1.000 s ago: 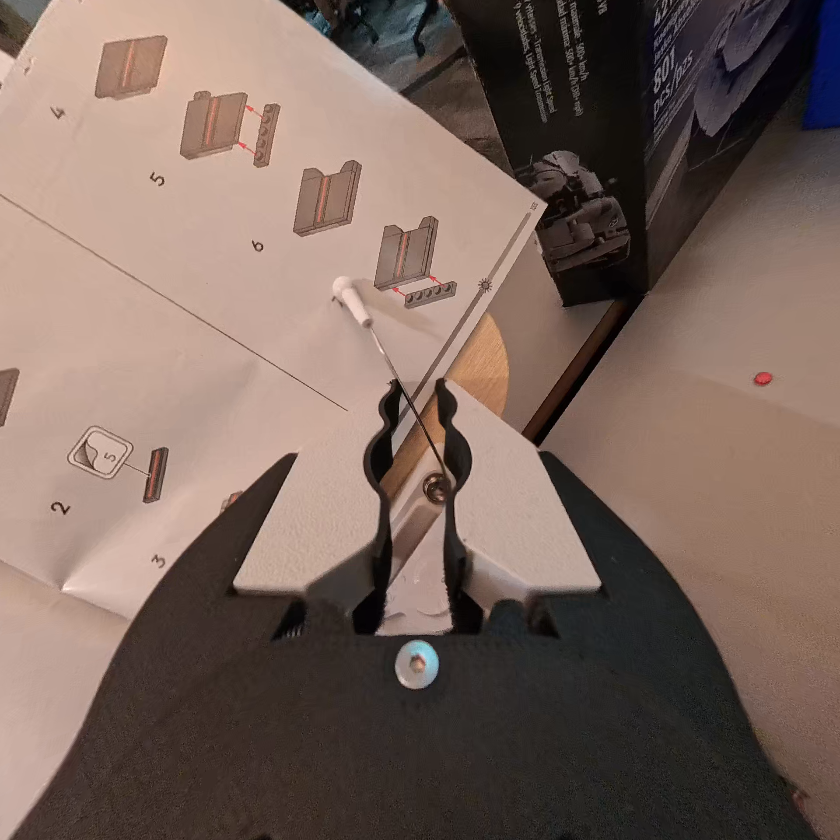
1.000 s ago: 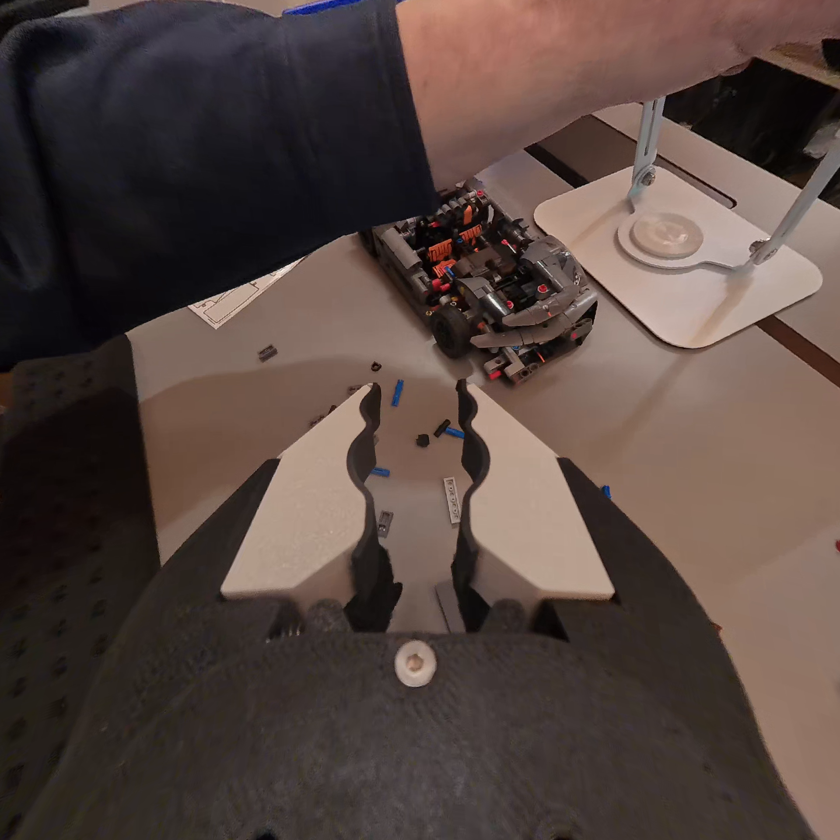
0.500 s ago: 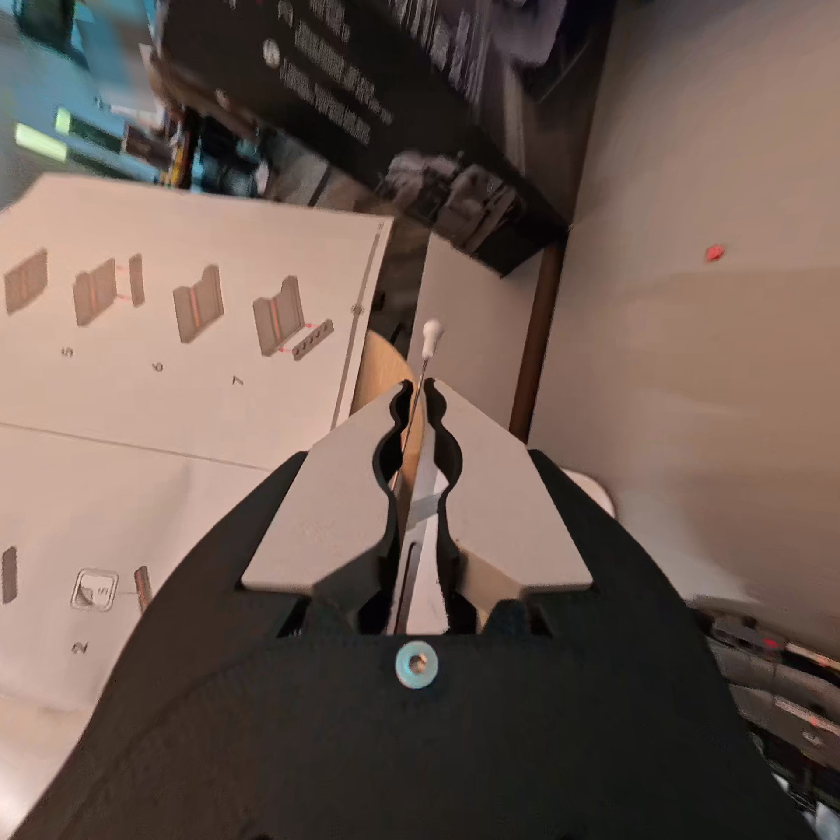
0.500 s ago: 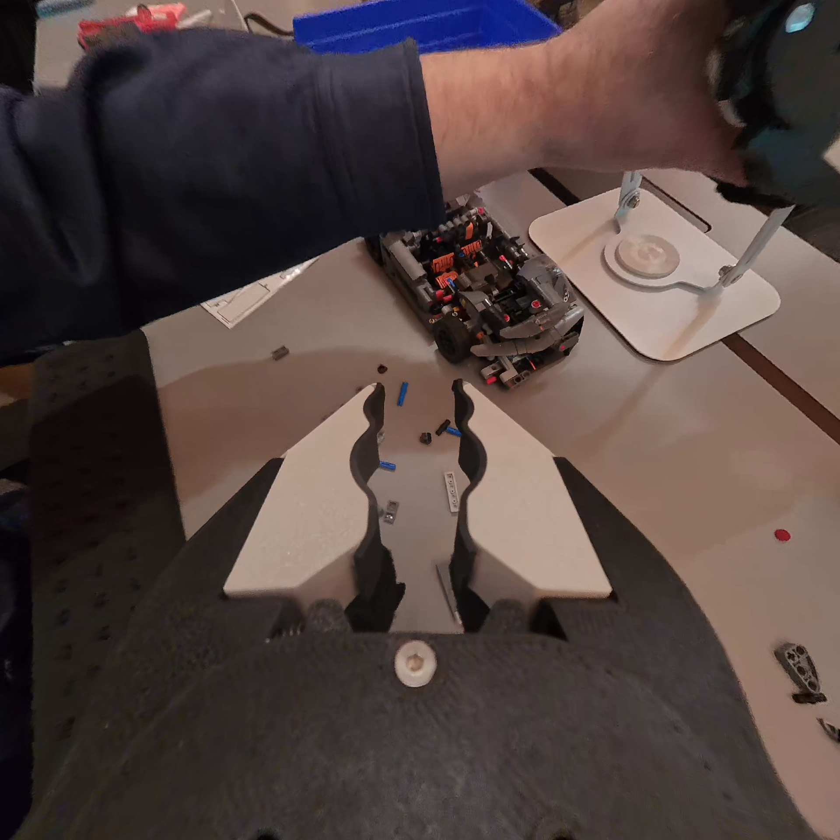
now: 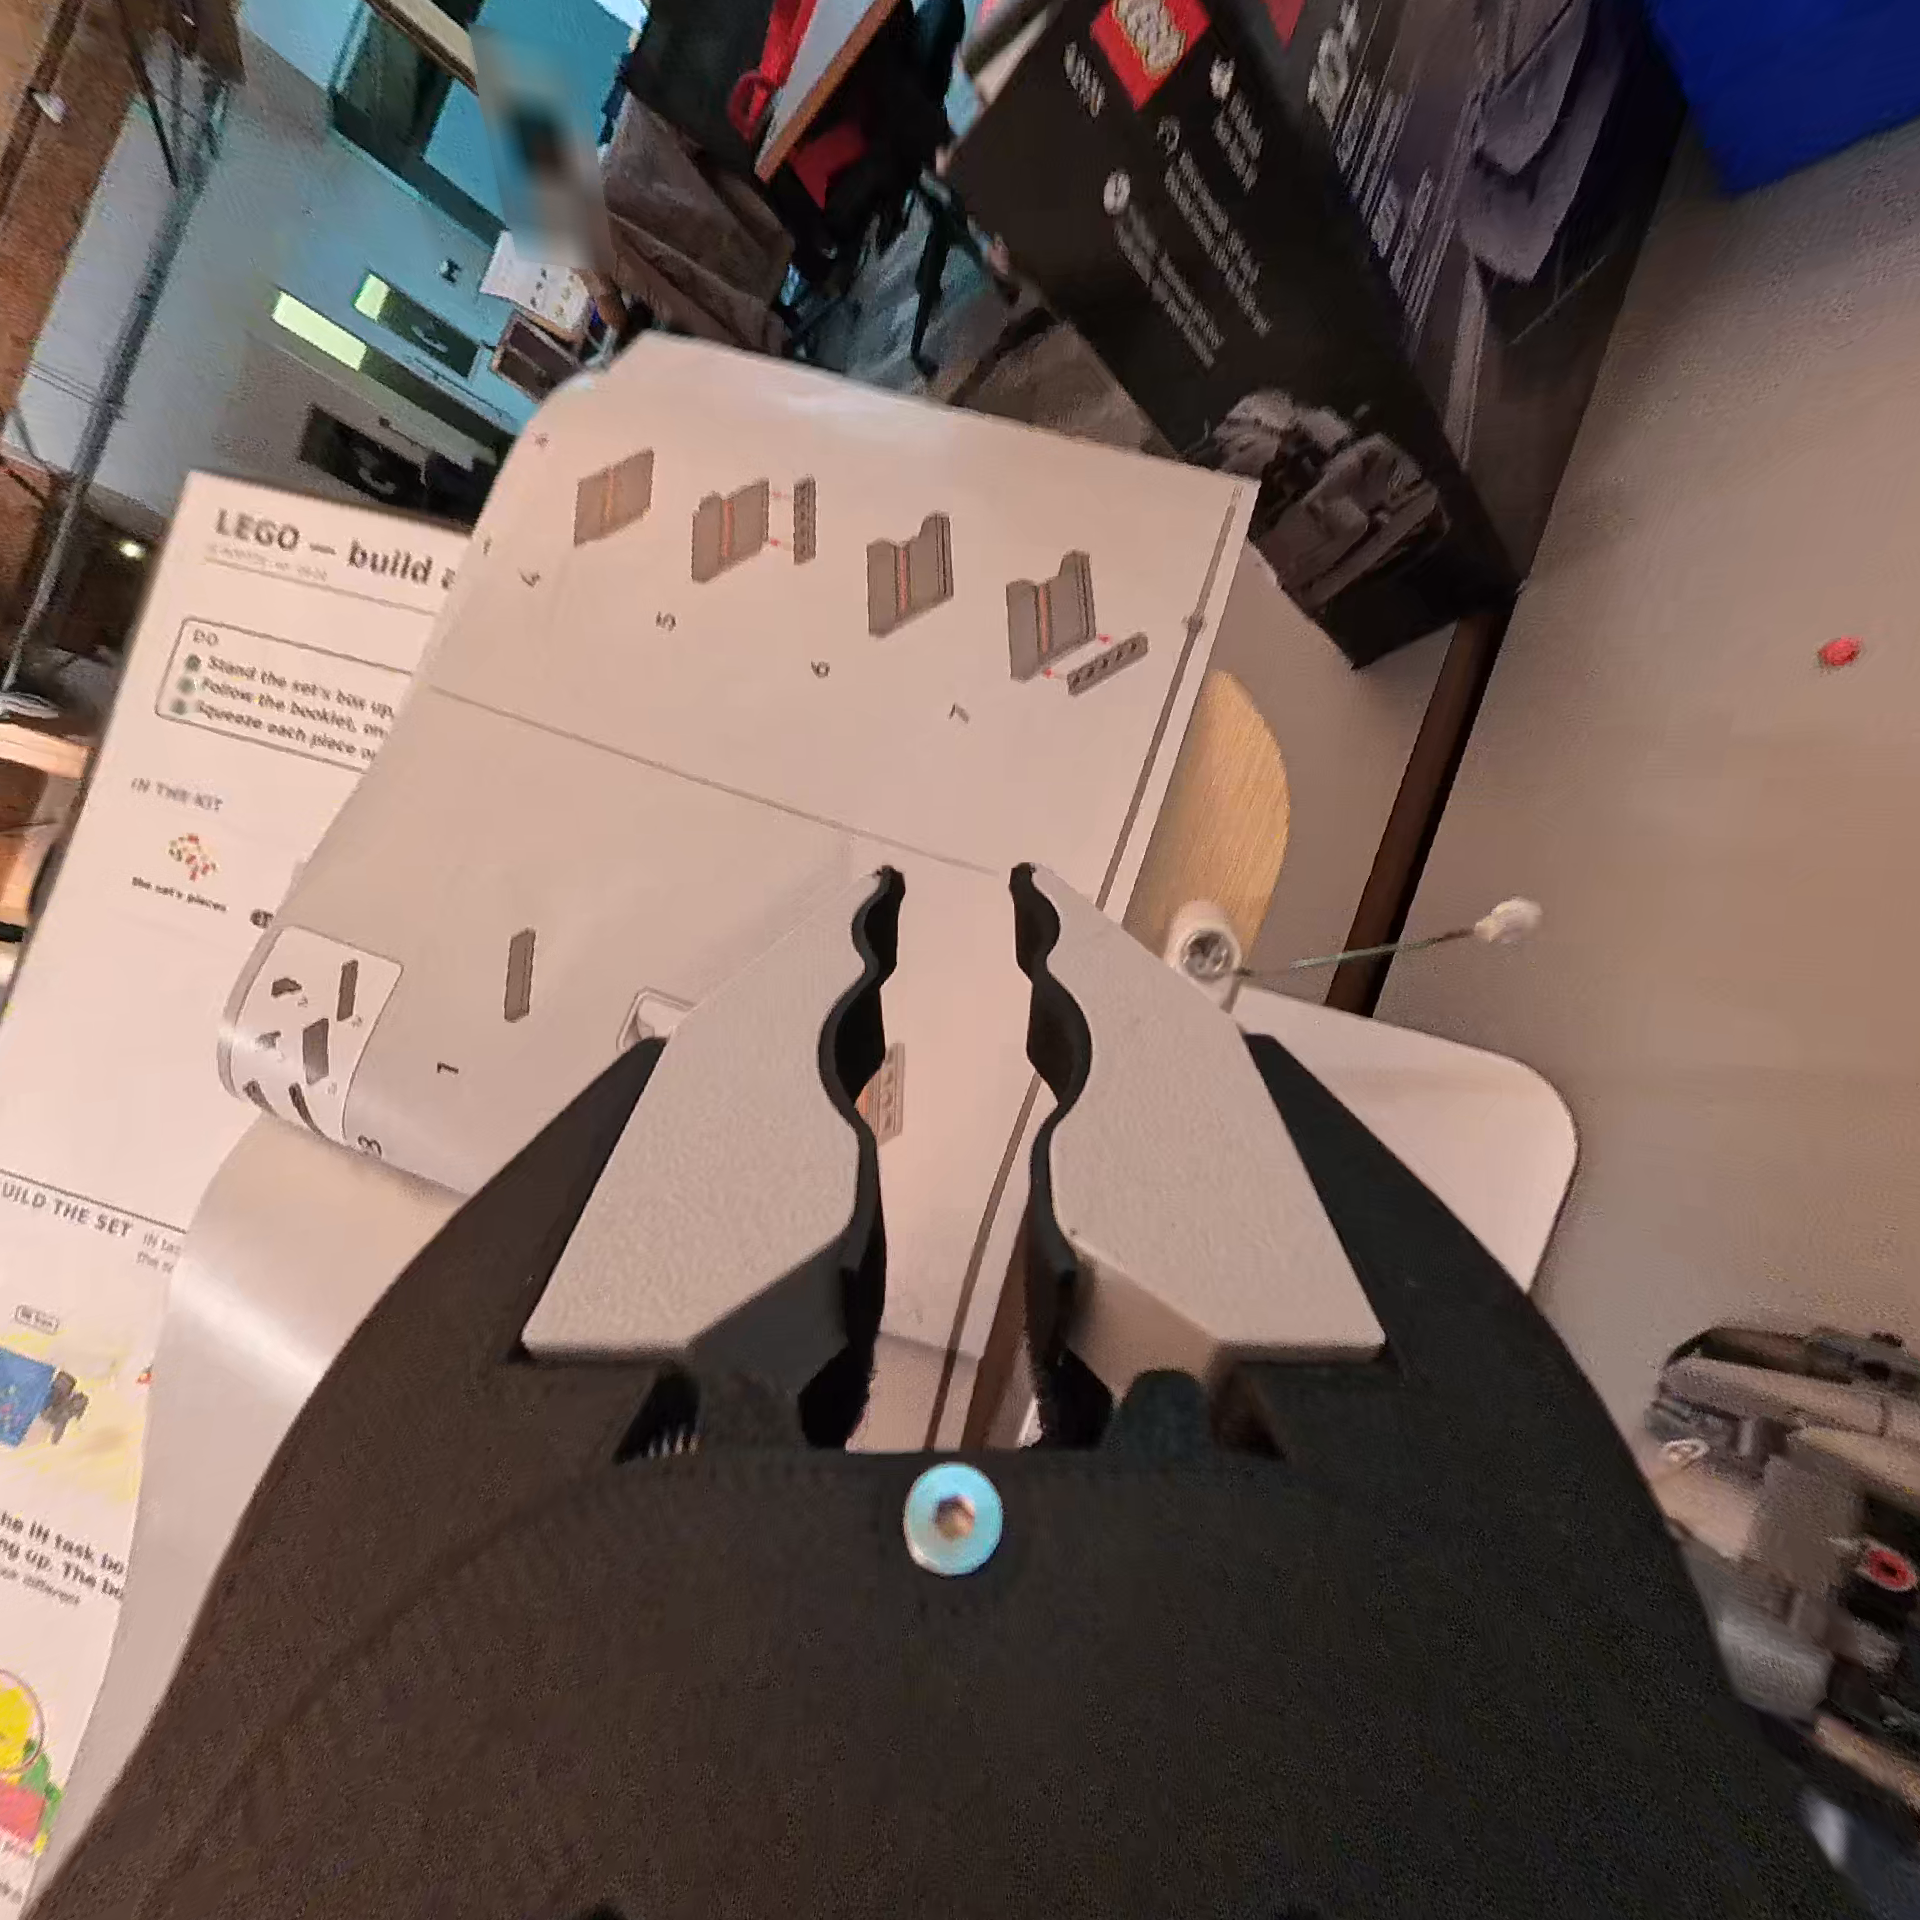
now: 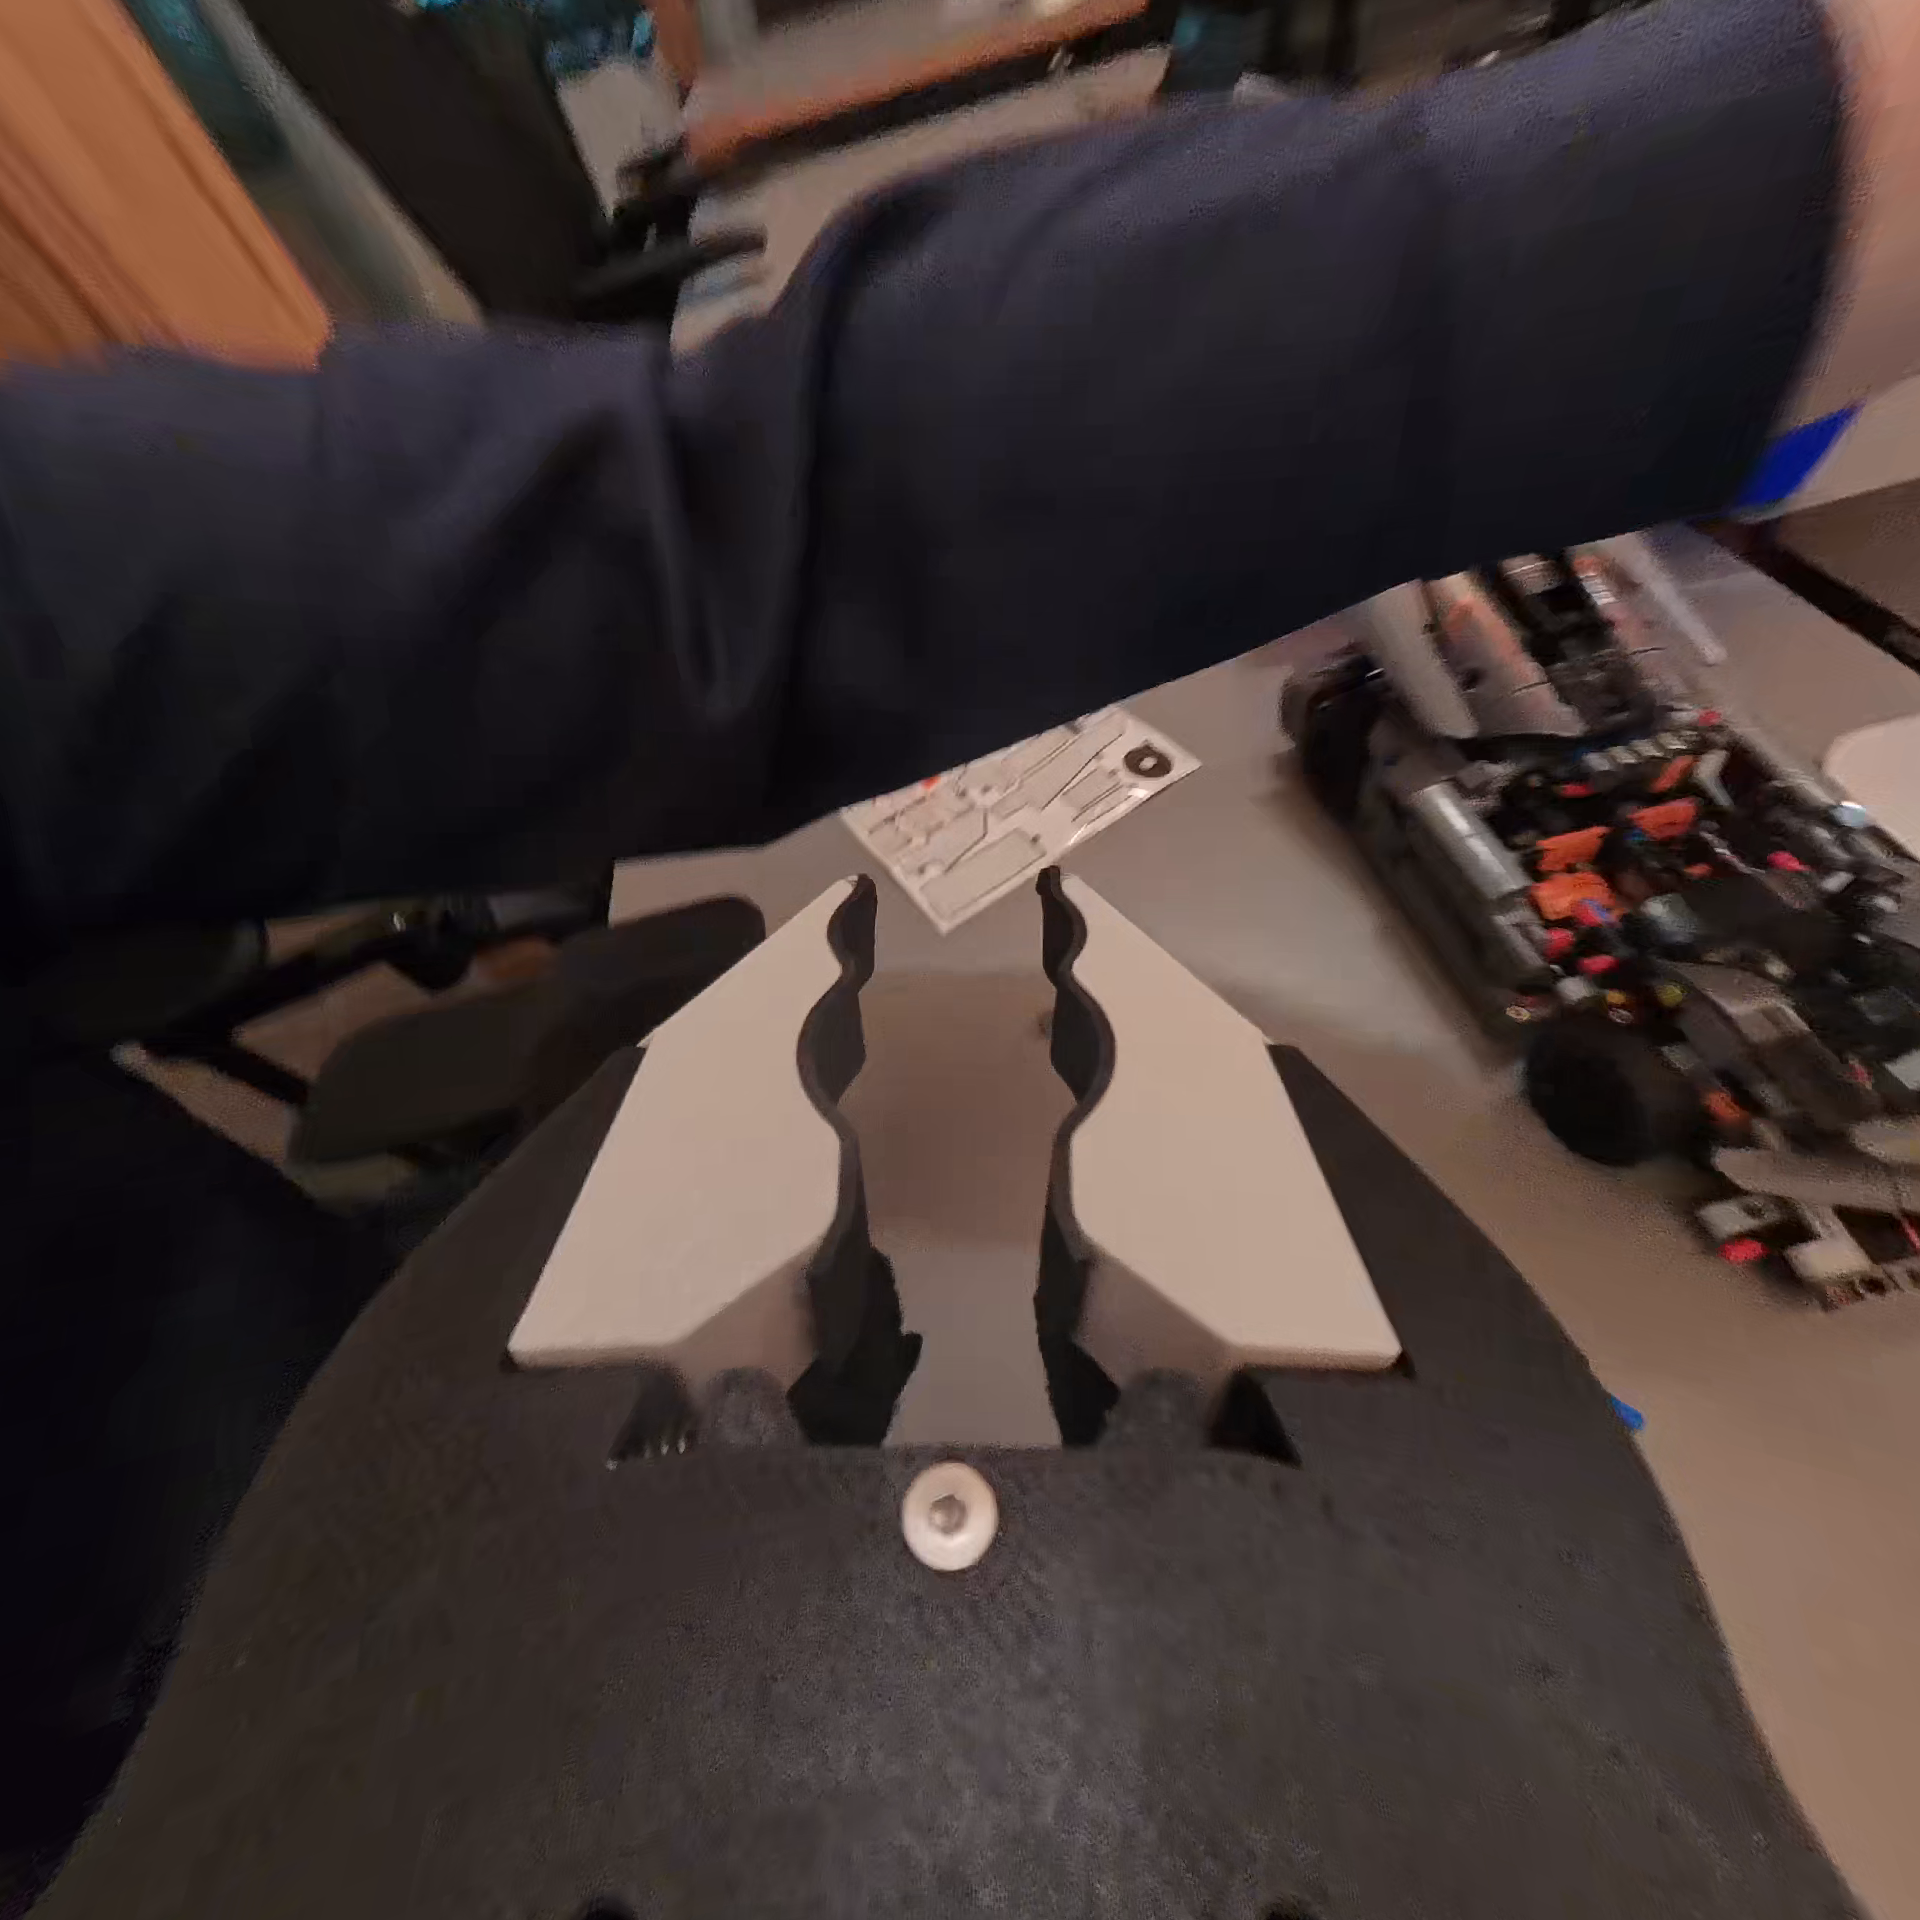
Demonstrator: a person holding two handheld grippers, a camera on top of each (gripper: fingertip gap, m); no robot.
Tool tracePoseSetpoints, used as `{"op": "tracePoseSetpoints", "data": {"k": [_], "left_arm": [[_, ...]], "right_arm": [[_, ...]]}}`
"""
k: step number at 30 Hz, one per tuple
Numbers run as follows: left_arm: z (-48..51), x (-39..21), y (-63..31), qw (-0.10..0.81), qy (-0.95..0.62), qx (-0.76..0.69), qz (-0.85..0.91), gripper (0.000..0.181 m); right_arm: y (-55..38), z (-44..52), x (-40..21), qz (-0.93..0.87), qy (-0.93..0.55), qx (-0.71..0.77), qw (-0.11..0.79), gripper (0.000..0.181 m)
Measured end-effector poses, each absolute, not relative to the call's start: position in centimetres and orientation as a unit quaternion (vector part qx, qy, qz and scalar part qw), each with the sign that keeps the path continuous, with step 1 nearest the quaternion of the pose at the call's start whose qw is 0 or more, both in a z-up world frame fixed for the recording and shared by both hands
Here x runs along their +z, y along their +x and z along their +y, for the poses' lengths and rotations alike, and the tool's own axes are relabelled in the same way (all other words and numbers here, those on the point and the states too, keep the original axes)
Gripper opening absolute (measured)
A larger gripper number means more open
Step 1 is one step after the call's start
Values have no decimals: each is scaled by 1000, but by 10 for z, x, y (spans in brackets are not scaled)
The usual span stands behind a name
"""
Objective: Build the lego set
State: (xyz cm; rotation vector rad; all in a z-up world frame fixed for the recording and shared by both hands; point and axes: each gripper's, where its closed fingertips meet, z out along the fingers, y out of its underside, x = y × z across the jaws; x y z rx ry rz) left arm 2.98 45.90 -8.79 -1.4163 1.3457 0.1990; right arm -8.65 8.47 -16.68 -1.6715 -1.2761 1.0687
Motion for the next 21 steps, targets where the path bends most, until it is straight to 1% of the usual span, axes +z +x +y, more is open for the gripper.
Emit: {"op": "tracePoseSetpoints", "data": {"k": [2,6,8,10,11,13,15,16,17,19,20,21], "left_arm": [[466,-95,25,548,-603,96,572,19],[481,-95,27,550,-606,113,563,24],[482,-93,38,547,-603,98,572,25],[481,-94,54,544,-592,91,588,29],[480,-97,63,537,-586,86,600,32],[480,-108,77,515,-580,98,624,45],[480,-119,90,500,-573,115,639,53],[483,-125,92,491,-574,136,641,64],[486,-131,95,484,-576,148,642,68],[490,-138,102,480,-583,155,637,67],[493,-139,103,480,-581,172,634,71],[494,-139,104,481,-580,180,633,70]], "right_arm": [[-91,78,-185,-557,-639,357,392,27],[-75,110,-227,-630,-635,169,413,26],[-63,127,-236,-660,-613,92,424,26],[-47,145,-238,-668,-600,37,438,21],[-40,153,-238,-665,-603,26,441,18],[-28,164,-228,-646,-613,35,454,16],[-18,174,-219,-622,-630,55,462,17],[-13,178,-219,-614,-639,58,461,19],[-8,182,-219,-610,-643,55,459,20],[-3,187,-222,-612,-643,43,457,20],[-1,188,-224,-616,-642,37,455,20],[-1,188,-225,-619,-640,32,453,20]]}}
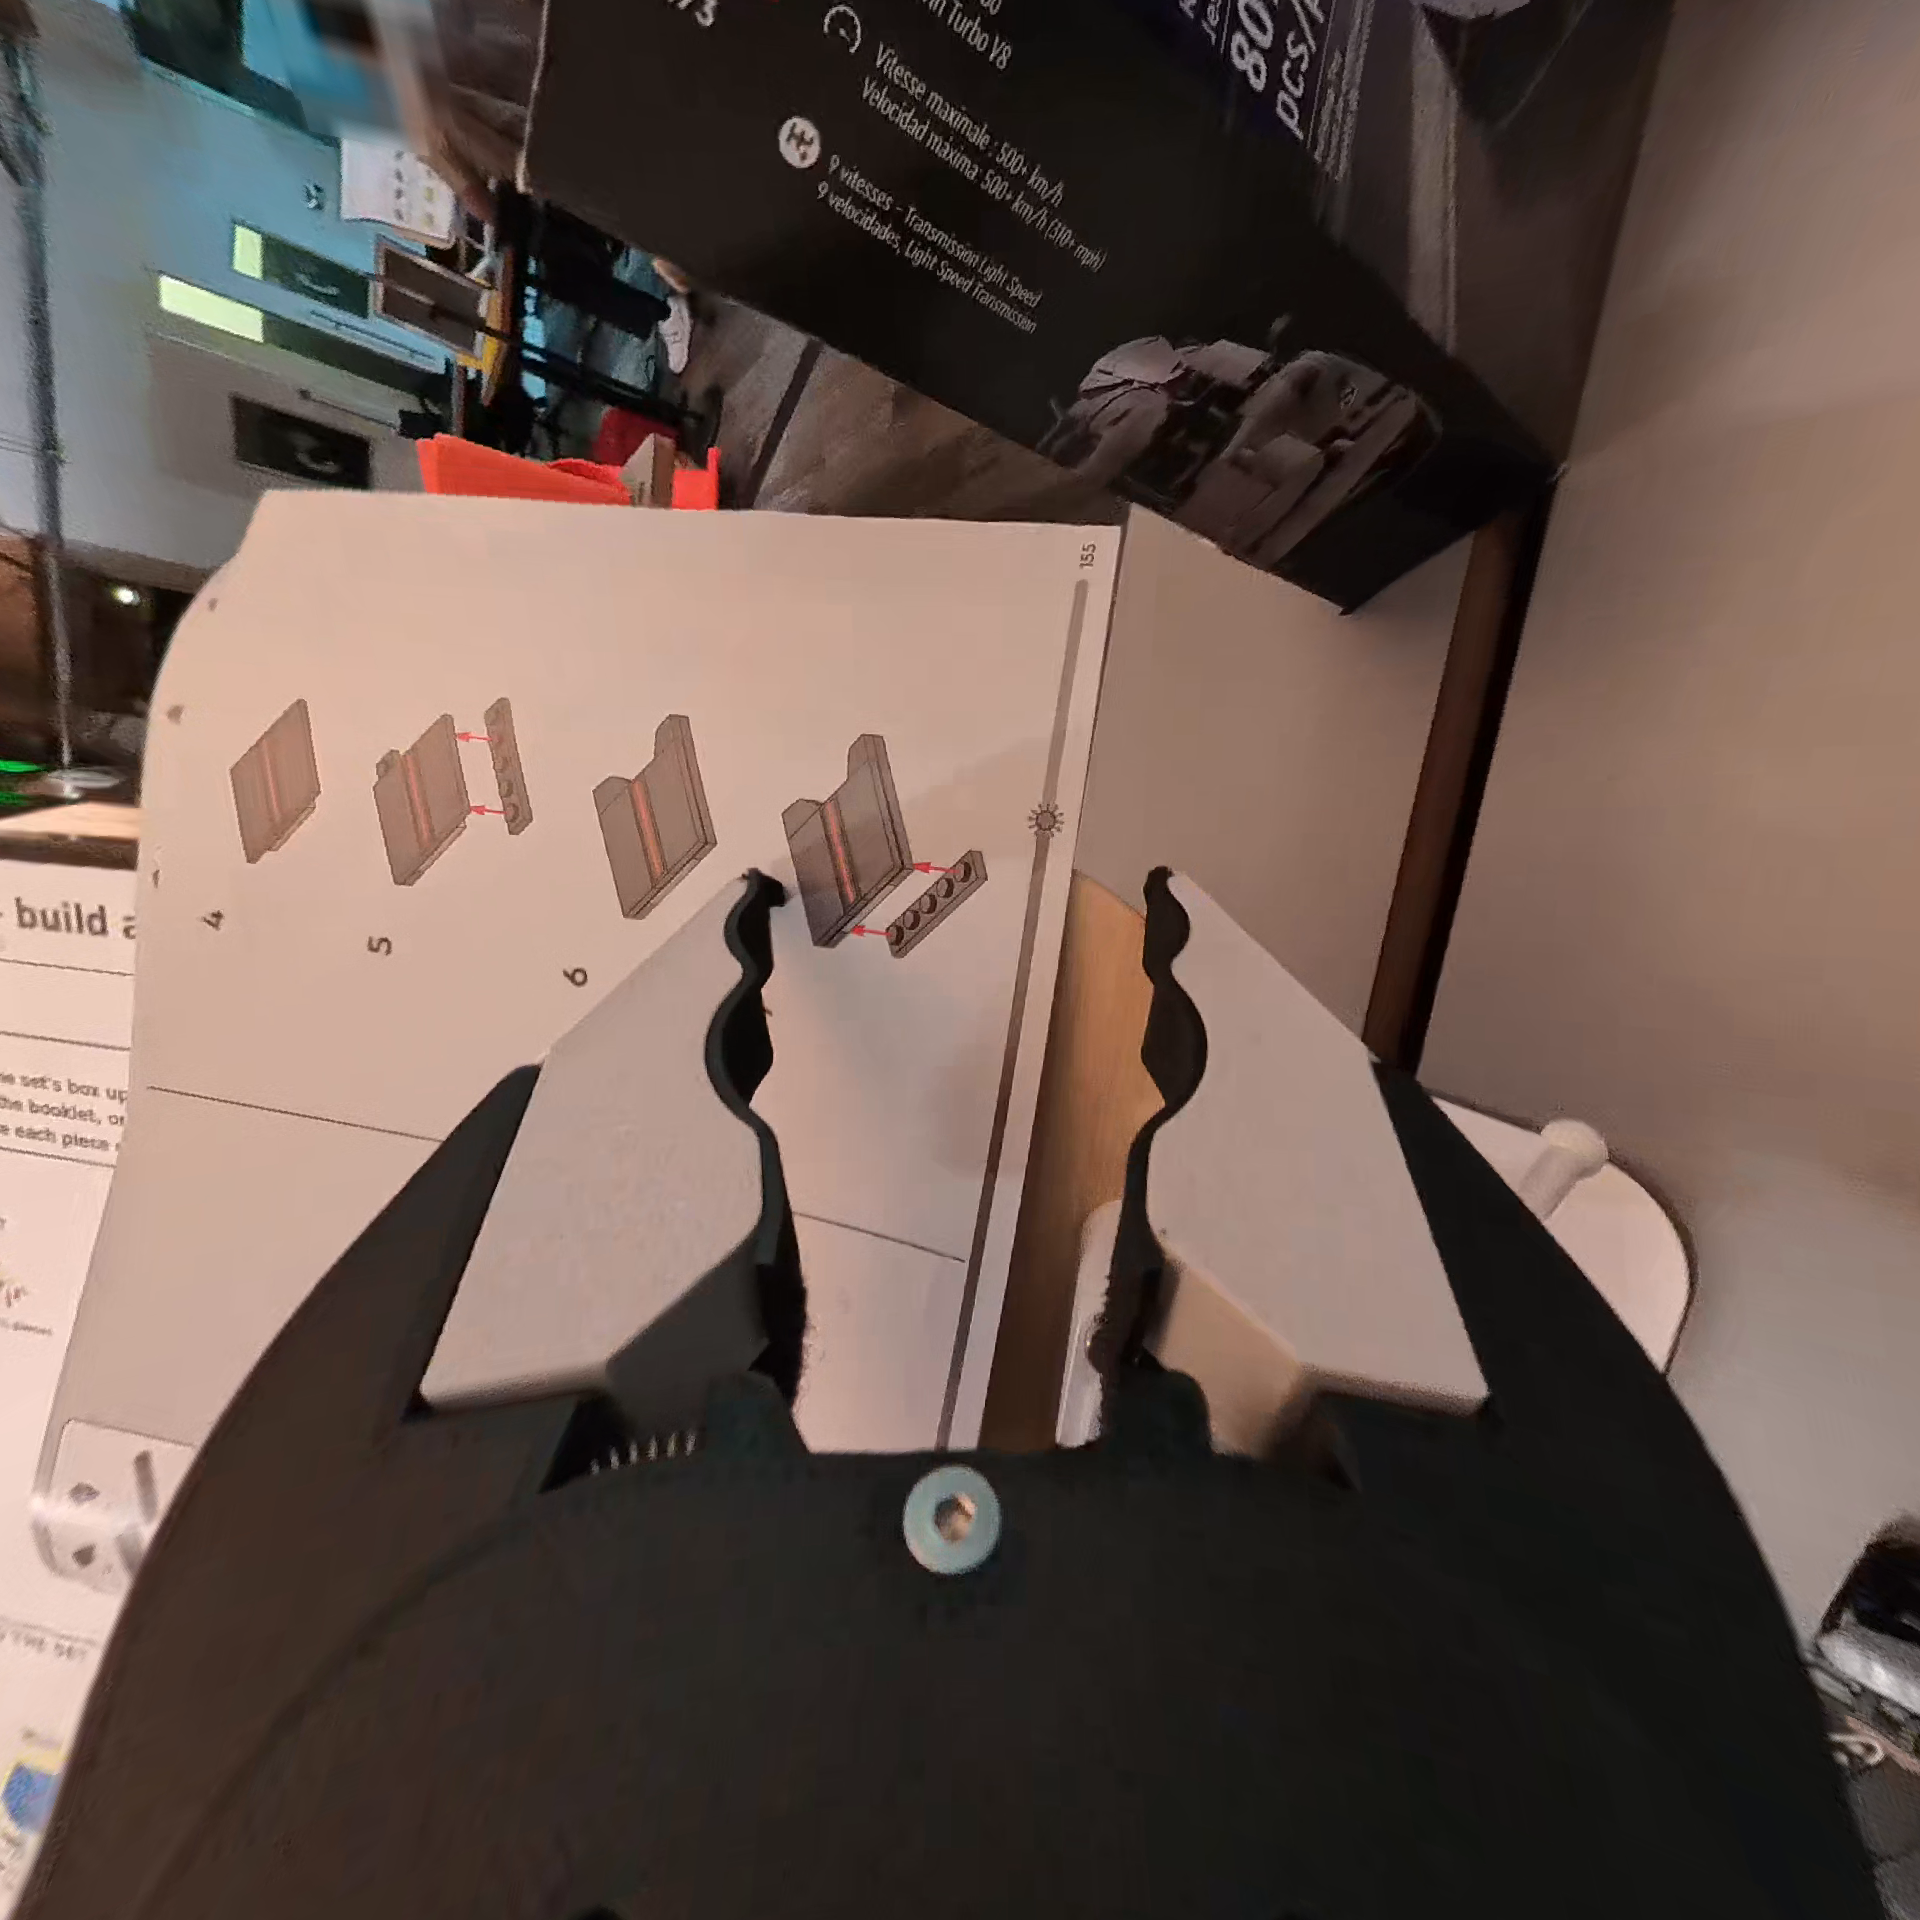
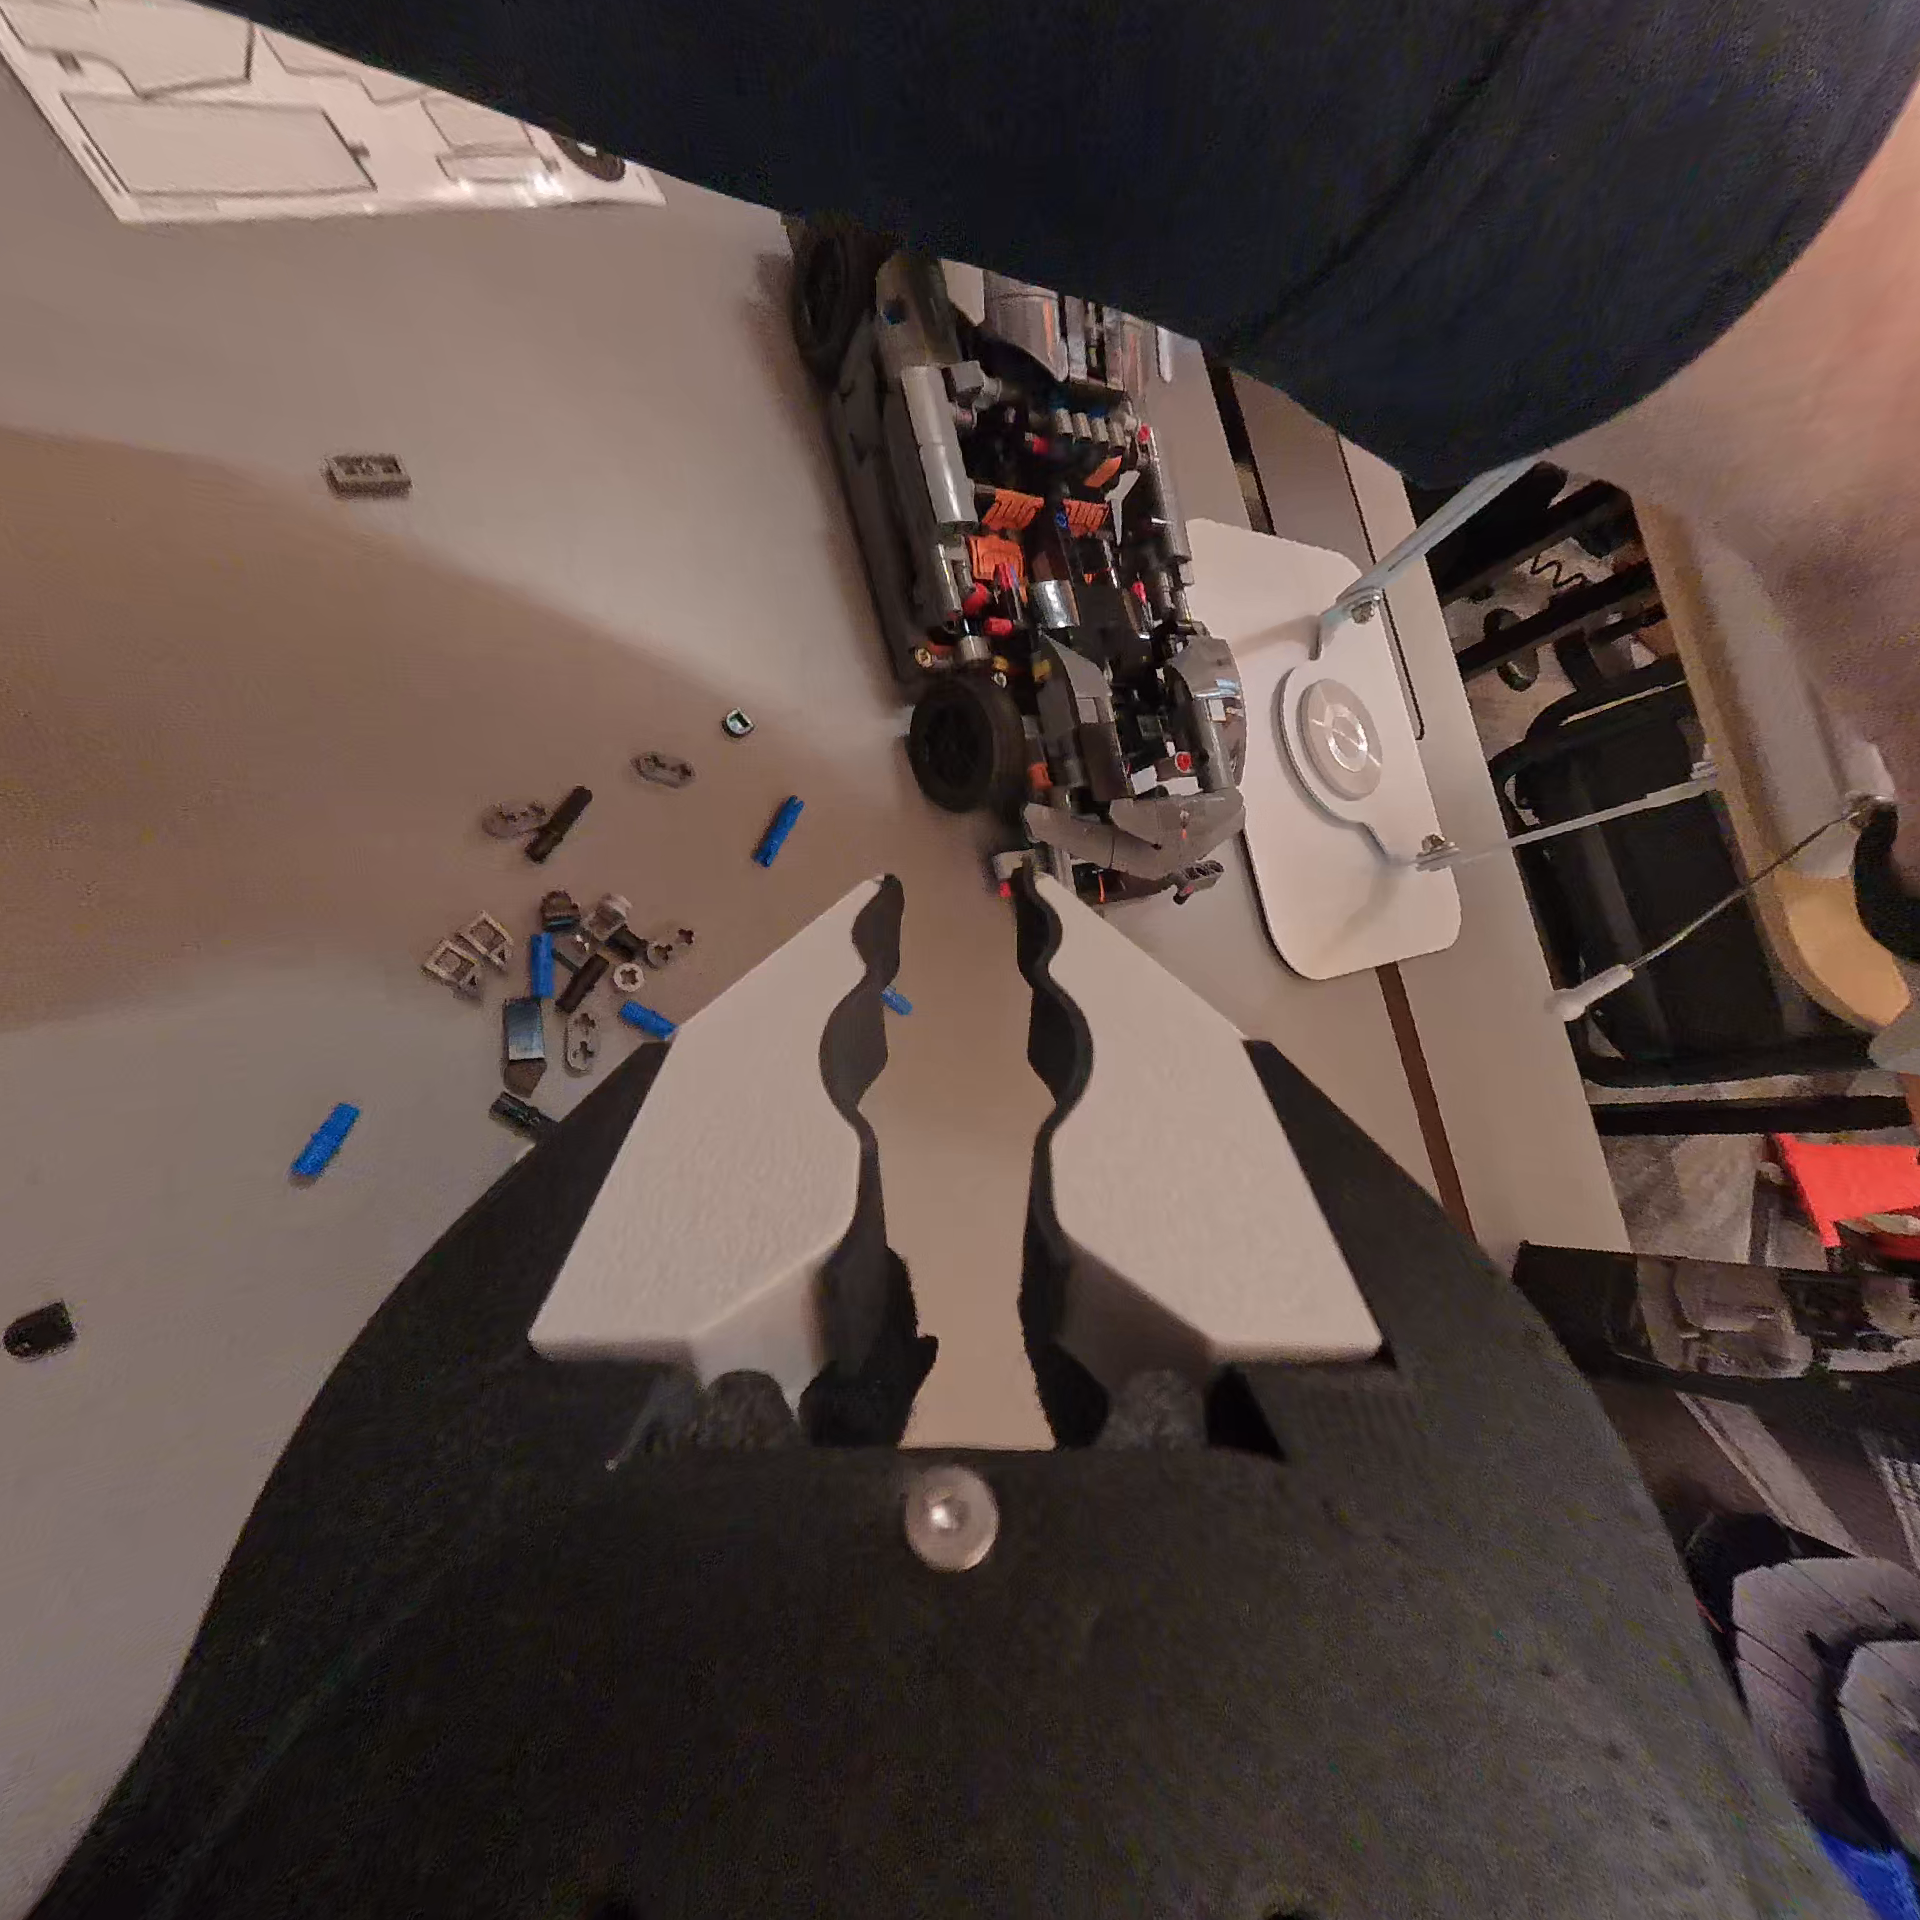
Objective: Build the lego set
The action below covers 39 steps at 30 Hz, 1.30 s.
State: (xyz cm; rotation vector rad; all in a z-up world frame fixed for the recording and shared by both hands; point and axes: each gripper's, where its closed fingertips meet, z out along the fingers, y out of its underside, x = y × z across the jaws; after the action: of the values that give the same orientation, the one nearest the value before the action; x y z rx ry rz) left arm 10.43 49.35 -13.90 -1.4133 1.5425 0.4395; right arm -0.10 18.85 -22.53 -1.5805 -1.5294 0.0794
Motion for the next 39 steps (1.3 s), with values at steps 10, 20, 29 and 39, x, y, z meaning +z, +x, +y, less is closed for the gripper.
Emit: {"op": "tracePoseSetpoints", "data": {"k": [10,20,29,39], "left_arm": [[484,-140,102,489,-595,144,621,49],[474,-145,100,478,-607,95,627,27],[472,-145,100,453,-628,42,632,22],[470,-145,99,417,-639,31,645,24]], "right_arm": [[-9,179,-224,-640,-620,36,452,19],[-9,177,-220,-640,-619,46,453,18],[-9,176,-223,-644,-620,49,446,19],[-10,175,-224,-646,-620,55,441,19]]}}
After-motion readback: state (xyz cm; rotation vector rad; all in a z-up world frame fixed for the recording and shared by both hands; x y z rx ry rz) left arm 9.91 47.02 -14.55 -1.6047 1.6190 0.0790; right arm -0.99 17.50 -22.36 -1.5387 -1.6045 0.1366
